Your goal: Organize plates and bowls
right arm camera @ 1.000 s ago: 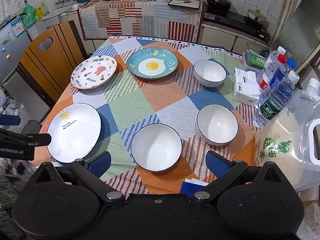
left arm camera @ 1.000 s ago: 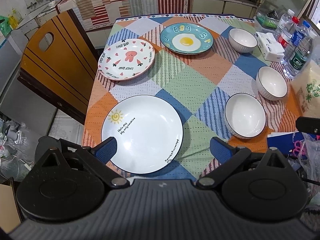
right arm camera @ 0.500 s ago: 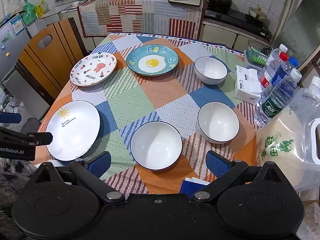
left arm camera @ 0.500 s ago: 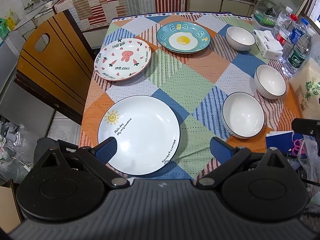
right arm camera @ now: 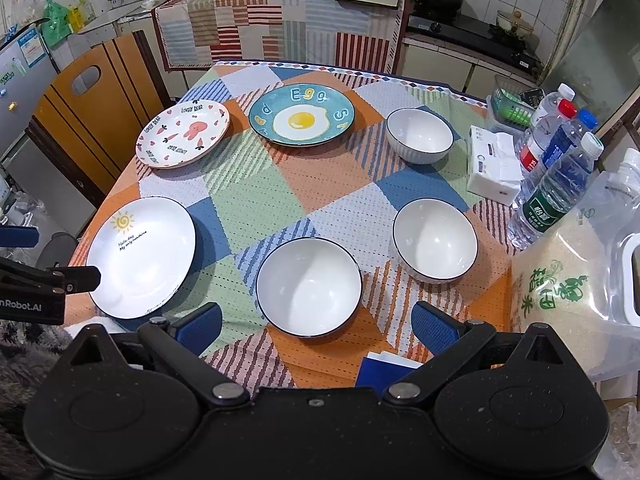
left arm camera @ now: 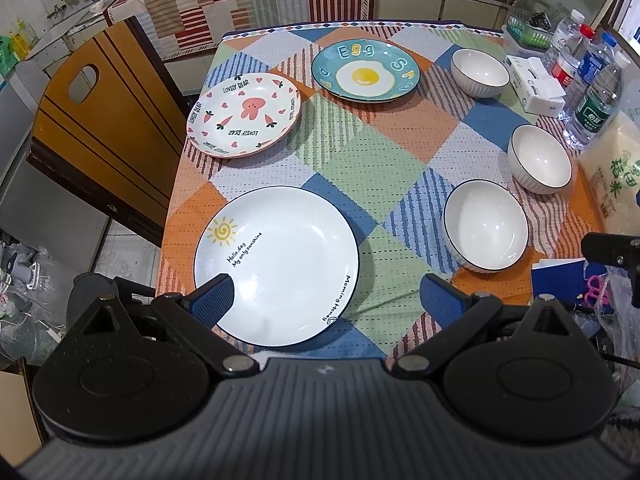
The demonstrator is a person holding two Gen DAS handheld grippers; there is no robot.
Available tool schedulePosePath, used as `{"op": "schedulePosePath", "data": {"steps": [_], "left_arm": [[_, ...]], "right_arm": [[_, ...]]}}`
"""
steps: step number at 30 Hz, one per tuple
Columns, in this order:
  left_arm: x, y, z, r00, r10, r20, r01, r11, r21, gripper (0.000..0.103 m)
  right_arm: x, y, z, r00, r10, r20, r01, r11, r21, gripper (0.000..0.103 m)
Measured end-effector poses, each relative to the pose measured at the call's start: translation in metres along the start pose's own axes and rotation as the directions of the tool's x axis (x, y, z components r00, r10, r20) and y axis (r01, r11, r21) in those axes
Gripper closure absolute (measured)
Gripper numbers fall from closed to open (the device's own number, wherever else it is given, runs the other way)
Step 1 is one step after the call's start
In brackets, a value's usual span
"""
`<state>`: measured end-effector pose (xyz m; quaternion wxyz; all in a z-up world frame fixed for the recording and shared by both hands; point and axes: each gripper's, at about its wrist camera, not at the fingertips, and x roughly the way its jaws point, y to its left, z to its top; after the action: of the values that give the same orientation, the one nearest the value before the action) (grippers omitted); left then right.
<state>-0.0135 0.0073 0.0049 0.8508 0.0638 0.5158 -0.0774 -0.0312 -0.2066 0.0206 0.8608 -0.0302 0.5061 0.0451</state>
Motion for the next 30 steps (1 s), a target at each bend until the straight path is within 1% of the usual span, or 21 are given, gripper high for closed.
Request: {"op": "schedulePosePath", "data": {"steps": [13,15,17,19,21,23,25,26,28,30], "left_arm": [[0.0,0.003,0.0,1.0,-0.001,0.006,0.001,1.0,0.013,0.002],[0.002,0.006,0.001,1.0,0.007,0.023,-0.008,1.0,0.021,0.002],[0.008,0.014,0.001,1.0,0.014,0.023,-0.015,1.0,0.007,0.002],[0.016,0.026,0.002,1.0,-0.002,0.024,0.003,1.0,-0.021,0.002],[0.024,0.04,0.002,0.999,-0.015,0.038,0.017,0.998,-0.056,0.002],[0.032,0.055,0.002,0.998,-0.008,0.057,0.012,0.997,-0.076,0.002],[0.042,0.066,0.004,0.999,-0.019,0.045,0.022,0.997,-0.07,0.002],[0.048,0.072,0.005,0.999,-0.03,0.037,0.032,0.997,-0.065,0.002],[0.06,0.081,0.009,1.0,-0.012,0.019,0.013,0.998,-0.064,0.002],[0.071,0.09,0.012,1.0,-0.015,0.013,0.016,0.999,-0.051,0.002]], "right_arm": [[0.003,0.0,-0.001,1.0,-0.002,0.002,0.002,1.0,-0.007,0.001],[0.002,0.002,-0.001,0.999,0.0,0.042,0.002,1.0,-0.026,0.001],[0.001,0.003,-0.001,0.994,0.033,0.107,-0.027,0.998,-0.051,0.001],[0.003,0.001,0.0,0.979,0.089,0.181,-0.075,0.994,-0.084,0.001],[0.009,-0.001,0.002,0.955,0.153,0.253,-0.123,0.984,-0.131,0.001],[0.016,-0.005,0.002,0.919,0.21,0.334,-0.163,0.973,-0.163,0.001],[0.023,-0.007,0.004,0.885,0.269,0.379,-0.214,0.96,-0.183,0.001],[0.028,-0.007,0.007,0.872,0.299,0.388,-0.243,0.952,-0.188,0.001],[0.04,-0.004,0.014,0.867,0.34,0.364,-0.292,0.939,-0.181,0.001],[0.053,0.003,0.019,0.855,0.4,0.33,-0.35,0.915,-0.202,0.001]]}}
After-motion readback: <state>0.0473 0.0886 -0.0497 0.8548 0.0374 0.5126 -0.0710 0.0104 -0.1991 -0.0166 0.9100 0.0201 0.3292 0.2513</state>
